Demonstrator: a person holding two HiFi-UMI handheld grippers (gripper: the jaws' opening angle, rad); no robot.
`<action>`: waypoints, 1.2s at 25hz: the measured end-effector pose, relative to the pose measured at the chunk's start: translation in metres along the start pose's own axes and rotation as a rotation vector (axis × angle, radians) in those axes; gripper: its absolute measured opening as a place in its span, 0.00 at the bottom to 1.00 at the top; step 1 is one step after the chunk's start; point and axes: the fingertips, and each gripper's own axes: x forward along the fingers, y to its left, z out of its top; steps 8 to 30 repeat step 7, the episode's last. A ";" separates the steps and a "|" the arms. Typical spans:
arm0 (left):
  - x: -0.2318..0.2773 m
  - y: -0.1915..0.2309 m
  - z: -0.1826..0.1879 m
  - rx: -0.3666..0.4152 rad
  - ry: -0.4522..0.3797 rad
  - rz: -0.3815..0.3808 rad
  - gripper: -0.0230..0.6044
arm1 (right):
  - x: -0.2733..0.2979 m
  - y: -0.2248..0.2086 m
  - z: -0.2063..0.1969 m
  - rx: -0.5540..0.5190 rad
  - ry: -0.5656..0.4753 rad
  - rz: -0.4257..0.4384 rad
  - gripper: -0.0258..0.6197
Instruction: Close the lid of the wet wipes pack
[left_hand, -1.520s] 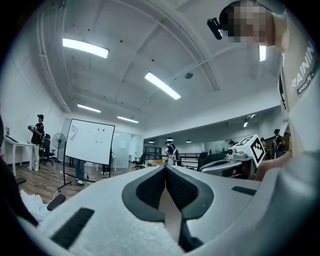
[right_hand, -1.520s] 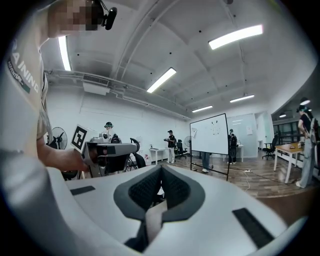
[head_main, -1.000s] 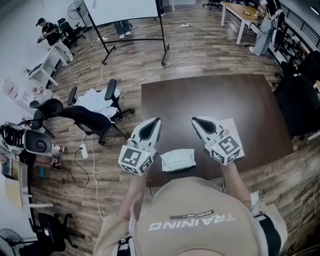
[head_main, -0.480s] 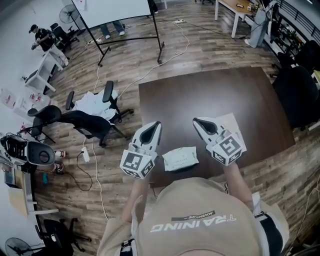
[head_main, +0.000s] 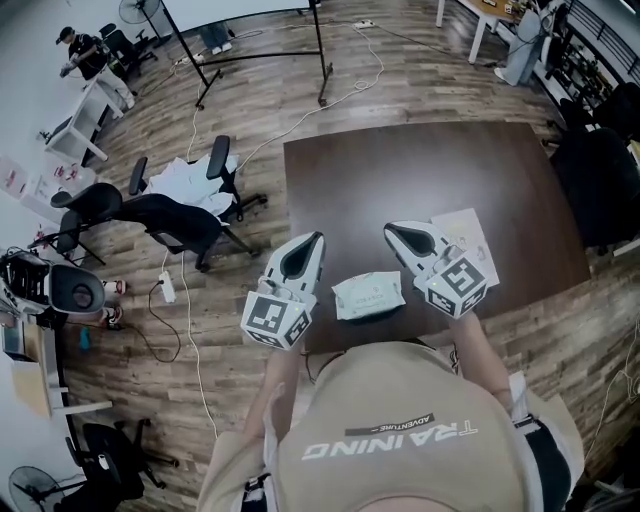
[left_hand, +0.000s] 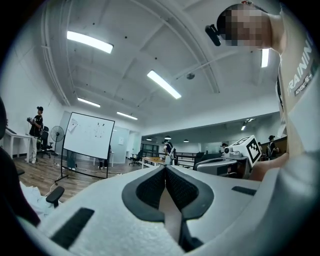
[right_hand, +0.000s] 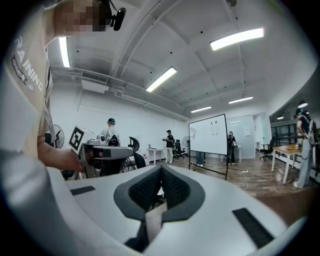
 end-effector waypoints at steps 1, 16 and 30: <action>-0.004 0.001 -0.004 -0.004 -0.002 -0.001 0.05 | 0.001 0.005 -0.002 -0.009 0.001 0.004 0.06; -0.013 0.008 -0.025 -0.041 -0.016 -0.035 0.05 | 0.013 0.037 -0.027 -0.060 0.018 0.015 0.06; -0.013 0.008 -0.025 -0.041 -0.016 -0.035 0.05 | 0.013 0.037 -0.027 -0.060 0.018 0.015 0.06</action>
